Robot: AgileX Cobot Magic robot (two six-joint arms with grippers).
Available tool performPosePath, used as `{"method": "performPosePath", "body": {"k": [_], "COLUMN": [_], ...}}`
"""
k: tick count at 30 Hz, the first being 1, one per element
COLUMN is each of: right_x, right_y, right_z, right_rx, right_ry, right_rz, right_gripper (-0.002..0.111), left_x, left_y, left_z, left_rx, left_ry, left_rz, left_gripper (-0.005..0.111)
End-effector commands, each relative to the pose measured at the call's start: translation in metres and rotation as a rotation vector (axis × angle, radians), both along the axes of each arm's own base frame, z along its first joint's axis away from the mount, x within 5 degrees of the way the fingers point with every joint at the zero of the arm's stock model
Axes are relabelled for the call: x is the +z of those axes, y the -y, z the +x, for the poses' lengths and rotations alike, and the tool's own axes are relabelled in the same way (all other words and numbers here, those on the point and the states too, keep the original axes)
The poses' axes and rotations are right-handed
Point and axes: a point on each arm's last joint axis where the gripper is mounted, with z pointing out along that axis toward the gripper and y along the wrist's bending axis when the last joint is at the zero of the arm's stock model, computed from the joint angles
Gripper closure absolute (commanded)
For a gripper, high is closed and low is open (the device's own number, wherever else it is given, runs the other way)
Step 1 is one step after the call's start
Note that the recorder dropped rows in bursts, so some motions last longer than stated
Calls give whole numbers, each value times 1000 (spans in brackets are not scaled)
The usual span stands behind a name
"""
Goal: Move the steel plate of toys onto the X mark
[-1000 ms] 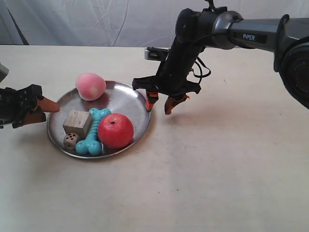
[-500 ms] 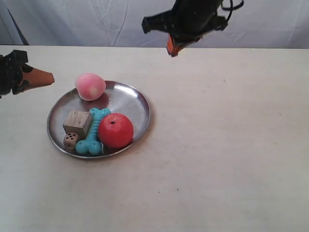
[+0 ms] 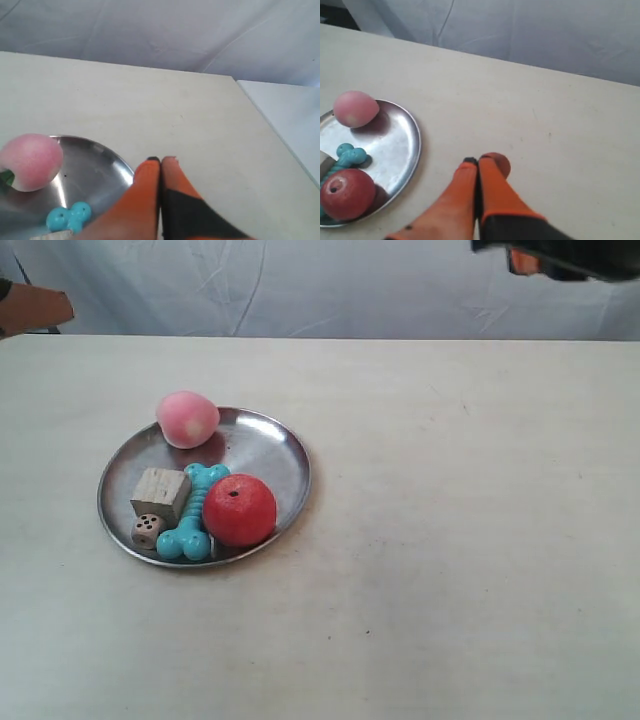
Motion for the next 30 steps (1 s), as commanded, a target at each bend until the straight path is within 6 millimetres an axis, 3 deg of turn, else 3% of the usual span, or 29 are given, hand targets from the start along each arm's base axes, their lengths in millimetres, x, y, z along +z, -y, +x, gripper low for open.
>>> {"method": "performPosePath", "body": {"k": [1, 8, 12, 18, 27, 30], "right_x": [-15, -51, -57, -56, -55, -57], "right_y": [24, 41, 46, 51, 52, 50], "right_z": [-59, -129, -158, -175, -179, -188], "right_rx": [-5, -16, -8, 0, 2, -2], "right_ry": [117, 6, -98, -91, -61, -60], "right_rz": [1, 150, 206, 224, 235, 331], "right_gripper": [108, 108, 108, 108, 108, 108], "left_x": [15, 14, 8, 2, 2, 2], "left_y": [6, 8, 9, 14, 36, 39], "left_z": [-17, -28, -29, -31, -37, -39], "left_rx": [-18, -15, -14, -23, -137, -167], "left_ry": [66, 73, 52, 32, 27, 24], "left_rz": [-3, -11, -25, -59, -59, -68], "left_gripper": [107, 107, 107, 107, 107, 107]}}
